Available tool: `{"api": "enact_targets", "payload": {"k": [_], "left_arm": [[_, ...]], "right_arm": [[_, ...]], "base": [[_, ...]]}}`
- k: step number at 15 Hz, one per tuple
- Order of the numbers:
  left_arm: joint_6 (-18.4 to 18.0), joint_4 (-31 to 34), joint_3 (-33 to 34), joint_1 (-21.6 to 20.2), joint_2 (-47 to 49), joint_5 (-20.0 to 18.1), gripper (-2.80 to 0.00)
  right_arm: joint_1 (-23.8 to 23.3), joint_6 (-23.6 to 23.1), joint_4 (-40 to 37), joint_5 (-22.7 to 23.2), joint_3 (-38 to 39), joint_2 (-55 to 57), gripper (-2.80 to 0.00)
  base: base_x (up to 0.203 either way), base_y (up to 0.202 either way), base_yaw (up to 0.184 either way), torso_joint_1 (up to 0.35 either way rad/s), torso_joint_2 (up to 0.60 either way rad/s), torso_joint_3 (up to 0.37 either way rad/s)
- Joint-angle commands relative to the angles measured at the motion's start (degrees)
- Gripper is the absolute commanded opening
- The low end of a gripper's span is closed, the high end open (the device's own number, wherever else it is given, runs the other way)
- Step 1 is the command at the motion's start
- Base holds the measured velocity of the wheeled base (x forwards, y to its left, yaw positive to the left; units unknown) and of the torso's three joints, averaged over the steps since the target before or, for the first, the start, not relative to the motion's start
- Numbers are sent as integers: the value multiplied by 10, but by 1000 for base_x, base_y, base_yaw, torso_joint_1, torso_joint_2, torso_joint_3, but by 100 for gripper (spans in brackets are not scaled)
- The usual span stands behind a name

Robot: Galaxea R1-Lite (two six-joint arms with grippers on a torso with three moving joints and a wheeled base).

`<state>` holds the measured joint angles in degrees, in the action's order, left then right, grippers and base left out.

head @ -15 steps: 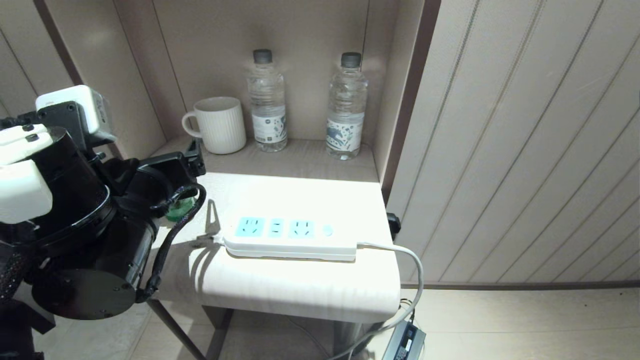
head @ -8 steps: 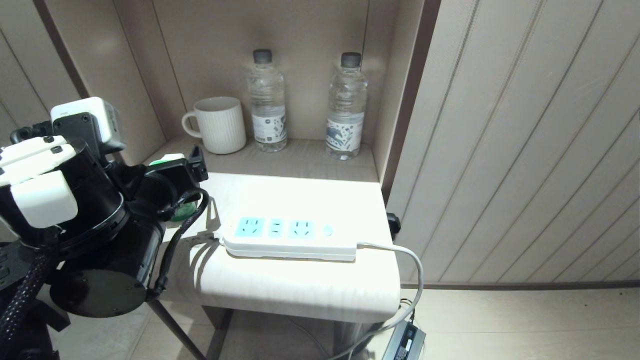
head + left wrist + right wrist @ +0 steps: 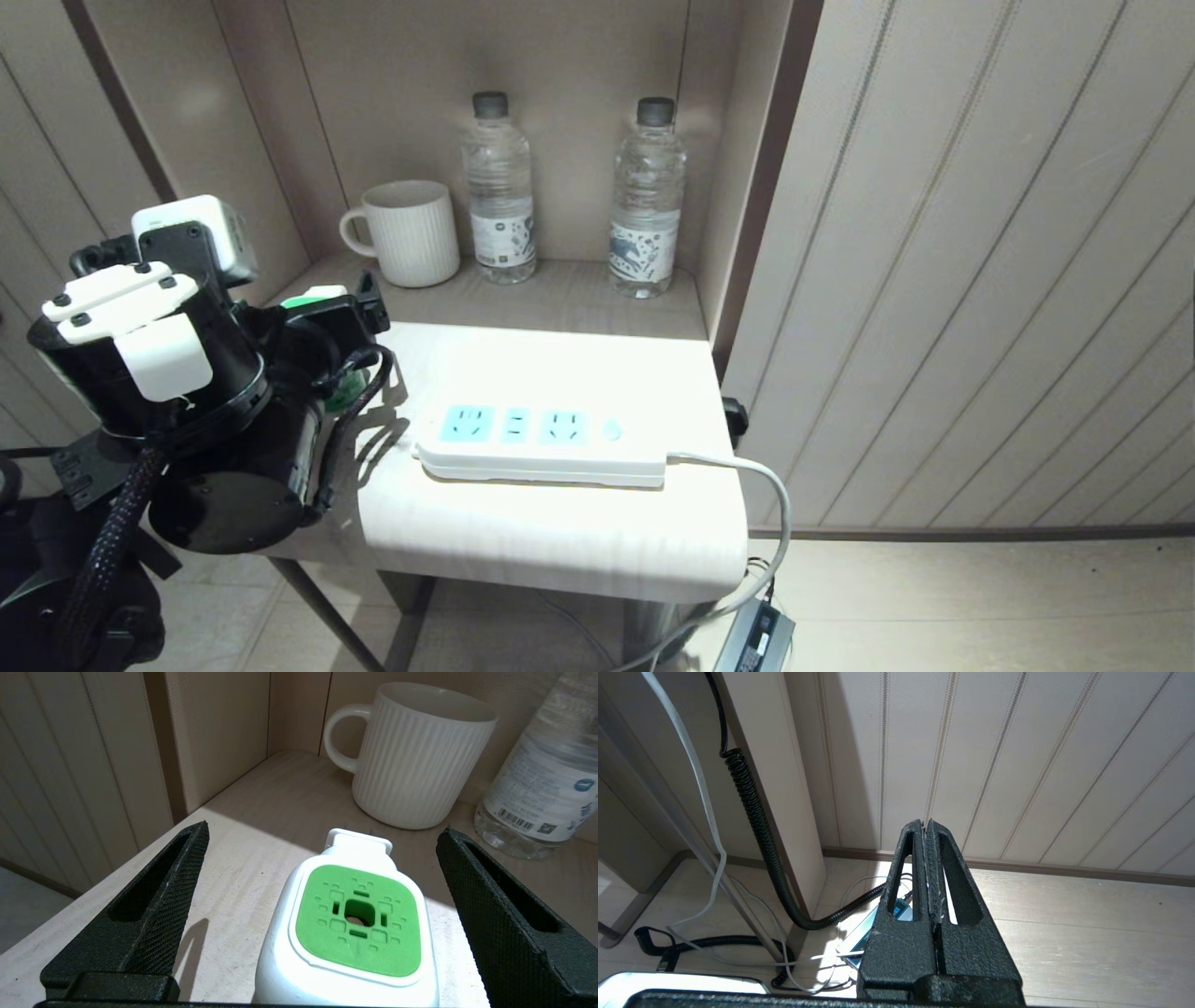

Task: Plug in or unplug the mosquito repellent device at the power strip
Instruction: Pick up the mosquito repellent liquid

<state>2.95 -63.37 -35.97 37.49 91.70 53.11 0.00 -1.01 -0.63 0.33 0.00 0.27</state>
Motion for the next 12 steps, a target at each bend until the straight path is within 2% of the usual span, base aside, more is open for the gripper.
{"api": "enact_targets", "payload": {"k": [1,10,11,12], "left_arm": [[0,-4,0,-2,1,3,0],[0,-4,-7,-10,6,-11,0],[0,-4,-7,-10,6,-11,-280],[0,-4,-7,-10,7,-10,-280]], "right_arm": [[0,0,0,0,0,0,-280],[0,0,0,0,0,0,-280],[0,0,0,0,0,0,-280],[0,0,-1,0,0,0,-280]], "base": [[0,0,0,0,0,0],[0,0,0,0,0,0],[0,0,0,0,0,0],[0,0,0,0,0,0]]}}
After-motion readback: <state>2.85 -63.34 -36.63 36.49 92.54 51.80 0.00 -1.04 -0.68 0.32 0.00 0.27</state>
